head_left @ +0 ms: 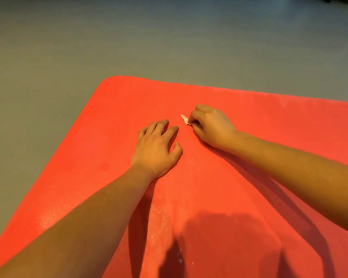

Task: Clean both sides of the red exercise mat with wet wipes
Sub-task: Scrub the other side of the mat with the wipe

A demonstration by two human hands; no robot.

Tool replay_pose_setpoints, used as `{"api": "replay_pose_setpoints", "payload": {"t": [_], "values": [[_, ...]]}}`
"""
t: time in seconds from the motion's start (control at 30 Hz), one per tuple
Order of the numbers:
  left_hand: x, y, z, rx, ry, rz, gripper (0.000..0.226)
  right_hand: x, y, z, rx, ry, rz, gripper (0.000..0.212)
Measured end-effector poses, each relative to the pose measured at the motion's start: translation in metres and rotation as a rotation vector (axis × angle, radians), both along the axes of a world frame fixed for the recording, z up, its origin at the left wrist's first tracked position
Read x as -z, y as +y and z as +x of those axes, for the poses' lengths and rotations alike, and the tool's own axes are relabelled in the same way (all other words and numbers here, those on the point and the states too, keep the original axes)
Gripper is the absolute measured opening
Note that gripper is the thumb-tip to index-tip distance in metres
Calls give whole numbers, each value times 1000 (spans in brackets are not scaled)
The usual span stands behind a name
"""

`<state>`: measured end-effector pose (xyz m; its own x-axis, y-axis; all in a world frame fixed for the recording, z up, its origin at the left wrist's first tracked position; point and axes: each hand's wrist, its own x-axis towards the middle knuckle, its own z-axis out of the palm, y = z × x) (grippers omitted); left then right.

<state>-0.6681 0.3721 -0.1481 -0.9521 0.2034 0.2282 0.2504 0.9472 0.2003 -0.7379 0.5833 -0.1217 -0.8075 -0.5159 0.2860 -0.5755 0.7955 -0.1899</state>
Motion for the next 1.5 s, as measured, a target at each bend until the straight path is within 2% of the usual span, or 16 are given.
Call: {"api": "replay_pose_setpoints", "payload": {"t": [0.2,0.33,0.53,0.63,0.8,0.93,1.0,1.17,1.27,1.33,1.5], "values": [[2,0,-2,5,8,6,54,5,-8,-53,133,30,-30,26],[1,0,-2,8,3,5,53,1,-18,-37,195,-9,2,21],[2,-1,-2,12,17,16,55,-1,-6,65,-44,-11,-7,18],[3,-1,-2,12,17,17,56,-4,5,77,-97,-14,38,17],[4,-1,-2,17,28,26,55,-7,-6,13,193,-1,37,16],[3,-2,-1,17,25,49,53,-7,-19,20,282,-48,-26,18],[2,-2,-1,25,53,68,49,-9,-22,48,233,-56,-61,17],[-1,-1,3,16,115,118,38,-3,-20,146,-55,-67,-41,13],[-2,-1,3,18,117,126,34,-5,-15,161,-138,-90,-17,15],[-2,-2,3,30,116,122,32,-5,-15,137,-88,-74,5,14],[1,-4,3,40,126,137,19,-8,-28,73,216,-86,-9,16]]}}
